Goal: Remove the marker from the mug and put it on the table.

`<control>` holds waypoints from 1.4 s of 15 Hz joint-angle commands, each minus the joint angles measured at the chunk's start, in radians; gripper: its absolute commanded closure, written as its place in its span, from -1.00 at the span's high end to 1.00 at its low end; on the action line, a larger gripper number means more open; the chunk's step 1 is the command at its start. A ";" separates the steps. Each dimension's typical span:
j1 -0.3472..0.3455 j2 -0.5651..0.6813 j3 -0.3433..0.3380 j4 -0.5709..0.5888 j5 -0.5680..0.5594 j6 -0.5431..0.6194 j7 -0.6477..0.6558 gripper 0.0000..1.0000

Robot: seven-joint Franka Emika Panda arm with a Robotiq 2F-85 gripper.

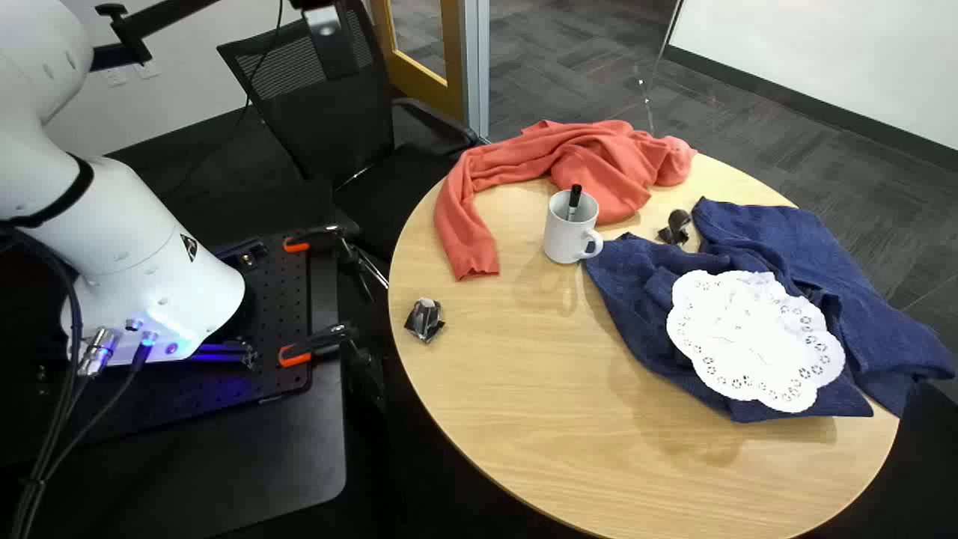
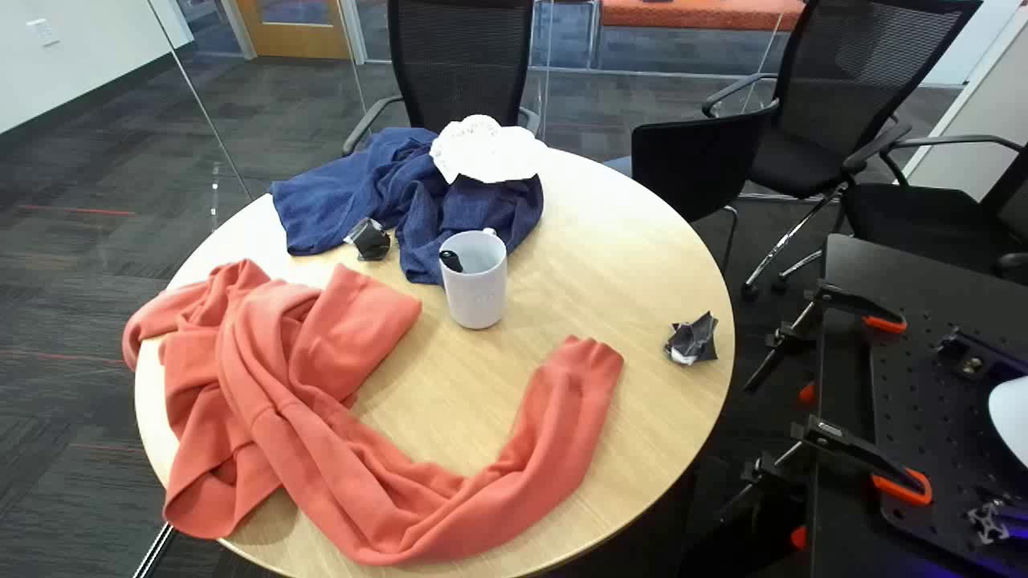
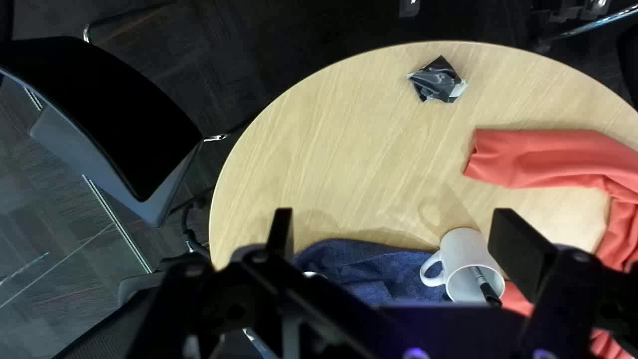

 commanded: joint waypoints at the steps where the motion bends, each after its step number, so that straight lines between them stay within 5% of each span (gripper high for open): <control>1: 0.025 -0.001 -0.018 0.003 -0.016 -0.007 0.015 1.00; 21: 0.057 0.002 -0.028 -0.005 -0.006 0.044 -0.019 1.00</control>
